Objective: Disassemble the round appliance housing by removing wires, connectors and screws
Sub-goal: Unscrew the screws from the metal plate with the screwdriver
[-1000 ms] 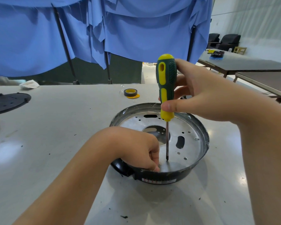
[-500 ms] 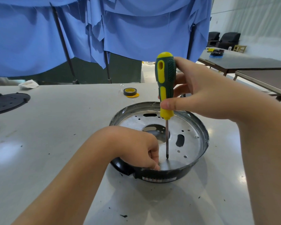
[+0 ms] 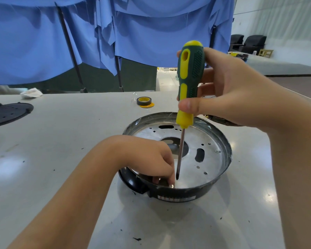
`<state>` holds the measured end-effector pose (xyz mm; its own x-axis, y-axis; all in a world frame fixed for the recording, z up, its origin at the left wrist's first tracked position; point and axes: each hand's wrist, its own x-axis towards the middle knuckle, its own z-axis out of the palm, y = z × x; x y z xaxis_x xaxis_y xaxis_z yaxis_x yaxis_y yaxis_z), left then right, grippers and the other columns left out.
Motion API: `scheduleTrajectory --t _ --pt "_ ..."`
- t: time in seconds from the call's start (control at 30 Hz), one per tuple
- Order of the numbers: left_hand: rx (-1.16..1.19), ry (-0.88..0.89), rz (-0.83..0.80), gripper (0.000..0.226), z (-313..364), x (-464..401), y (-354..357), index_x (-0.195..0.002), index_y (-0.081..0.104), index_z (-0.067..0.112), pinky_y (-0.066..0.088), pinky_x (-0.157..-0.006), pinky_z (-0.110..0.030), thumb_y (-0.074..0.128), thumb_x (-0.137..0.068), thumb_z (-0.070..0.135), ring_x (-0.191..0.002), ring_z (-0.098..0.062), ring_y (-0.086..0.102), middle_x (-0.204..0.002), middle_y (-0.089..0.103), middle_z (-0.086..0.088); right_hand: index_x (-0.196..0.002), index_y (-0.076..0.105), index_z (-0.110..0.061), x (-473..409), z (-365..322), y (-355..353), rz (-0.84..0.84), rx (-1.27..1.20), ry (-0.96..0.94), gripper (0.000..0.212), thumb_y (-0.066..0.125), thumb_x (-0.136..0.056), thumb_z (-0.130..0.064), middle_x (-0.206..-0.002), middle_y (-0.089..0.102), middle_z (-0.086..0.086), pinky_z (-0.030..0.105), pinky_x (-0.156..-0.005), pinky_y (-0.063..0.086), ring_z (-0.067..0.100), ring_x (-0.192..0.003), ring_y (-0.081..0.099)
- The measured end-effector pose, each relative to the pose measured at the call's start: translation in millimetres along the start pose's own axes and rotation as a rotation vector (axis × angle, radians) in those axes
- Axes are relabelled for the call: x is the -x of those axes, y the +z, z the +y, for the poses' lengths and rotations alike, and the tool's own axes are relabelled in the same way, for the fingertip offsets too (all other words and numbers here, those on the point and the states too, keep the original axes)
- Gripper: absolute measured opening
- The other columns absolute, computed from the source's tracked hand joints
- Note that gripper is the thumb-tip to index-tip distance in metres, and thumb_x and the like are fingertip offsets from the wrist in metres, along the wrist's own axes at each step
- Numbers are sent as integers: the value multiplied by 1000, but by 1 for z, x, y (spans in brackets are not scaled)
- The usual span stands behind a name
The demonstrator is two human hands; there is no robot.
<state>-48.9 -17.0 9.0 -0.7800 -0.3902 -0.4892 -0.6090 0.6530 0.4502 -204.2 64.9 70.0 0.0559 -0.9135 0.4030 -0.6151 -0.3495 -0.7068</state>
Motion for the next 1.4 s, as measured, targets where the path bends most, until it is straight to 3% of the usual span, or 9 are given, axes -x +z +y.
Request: scheduleTrajectory --t 0.13,0.23,0.47,0.77,0.9,1.07,1.23,1.4 --pt "9 -38 -21 40 1 -2 -1 -63 64 30 42 -57 -11 46 -94 14 -56 0 51 -66 59 9 -127 50 -26 0 -2 2 -23 -16 -16 69 80 -66 -34 -98 66 -1 41 -80 58 28 -90 69" --pt "28 -44 -35 44 1 -1 0 -55 64 28 43 -61 -17 47 -93 13 -59 -6 51 -64 59 7 -129 48 -24 -1 -2 6 -54 -9 -18 70 79 -67 -30 -99 66 -5 40 -81 58 24 -91 69" --pt "63 -35 -49 23 -1 0 0 -93 71 14 49 -77 -28 49 -92 15 -72 -12 56 -75 63 1 -130 48 -24 -2 -2 9 -99 -15 -10 70 79 -66 -29 -99 68 -6 34 -80 58 20 -89 69" --pt "112 -12 -29 27 -4 0 -2 -98 71 6 52 -82 -28 44 -92 8 -68 -8 58 -72 63 1 -131 48 -22 -2 -2 10 -127 -25 29 68 82 -72 -15 -103 67 3 38 -79 59 23 -88 70" --pt "195 49 52 30 -9 5 -9 -101 71 12 52 -77 -20 43 -92 4 -76 -4 64 -79 68 6 -120 54 -19 -2 -4 11 -118 -26 33 60 84 -68 -15 -103 68 3 40 -78 59 25 -87 70" --pt "286 206 207 28 -18 19 -21 -104 70 17 54 -86 -27 49 -92 4 -93 -11 69 -98 74 3 -97 54 -27 -2 -8 15 -87 5 21 52 89 -59 -24 -78 64 -17 40 -75 59 23 -76 69" --pt "421 365 256 20 -20 33 -27 -95 74 23 53 -88 -23 61 -87 10 -95 -13 69 -97 75 3 -104 54 -22 -2 -9 19 -76 33 35 61 89 -55 -34 -84 63 -8 46 -76 57 27 -81 68" --pt "496 466 197 25 -22 35 -27 -105 71 20 49 -92 -22 66 -81 12 -106 -17 66 -109 73 1 -111 55 -25 -2 -7 16 -114 -2 45 59 88 -62 -23 -94 68 3 41 -74 59 23 -82 70"
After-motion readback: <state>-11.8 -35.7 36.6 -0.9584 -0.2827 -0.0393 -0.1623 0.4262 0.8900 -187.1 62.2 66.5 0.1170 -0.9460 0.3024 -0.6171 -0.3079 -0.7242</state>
